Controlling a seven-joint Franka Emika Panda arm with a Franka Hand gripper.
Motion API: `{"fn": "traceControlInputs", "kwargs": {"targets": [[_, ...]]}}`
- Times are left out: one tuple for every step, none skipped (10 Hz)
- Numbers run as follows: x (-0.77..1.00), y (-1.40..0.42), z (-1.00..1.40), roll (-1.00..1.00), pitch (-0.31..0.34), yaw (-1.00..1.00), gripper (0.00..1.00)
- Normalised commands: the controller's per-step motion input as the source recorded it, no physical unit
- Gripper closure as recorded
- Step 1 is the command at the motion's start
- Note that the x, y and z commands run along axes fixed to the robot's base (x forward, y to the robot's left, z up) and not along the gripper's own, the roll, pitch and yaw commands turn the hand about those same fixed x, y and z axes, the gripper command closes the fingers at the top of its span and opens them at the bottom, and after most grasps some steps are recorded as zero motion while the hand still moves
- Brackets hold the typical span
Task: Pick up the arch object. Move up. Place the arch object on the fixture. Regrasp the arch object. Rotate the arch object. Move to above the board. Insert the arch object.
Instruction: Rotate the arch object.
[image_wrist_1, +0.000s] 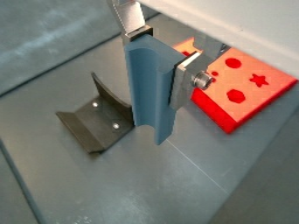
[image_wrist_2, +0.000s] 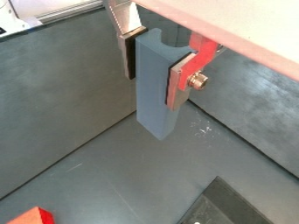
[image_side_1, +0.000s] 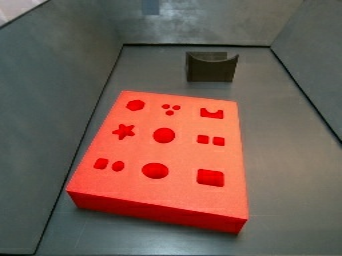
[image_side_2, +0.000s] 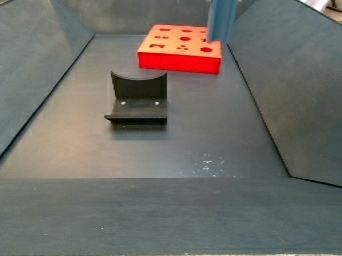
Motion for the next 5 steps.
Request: {"fn": "traceControlInputs", "kwargs": {"targets": [[0.01, 0.00, -1.00, -0.16, 0.031, -0.11, 1.00], [0.01, 0.01, -1.00, -0.13, -0.009, -0.08, 1.00], [0.01, 0.01, -1.00, -0.11, -0.026, -0.07, 1.00], [0.00, 0.02, -1.00, -0.07, -0.049, -0.06, 1.00], [0.01, 0.02, -1.00, -0.05, -0.052, -0.06, 1.00]]}}
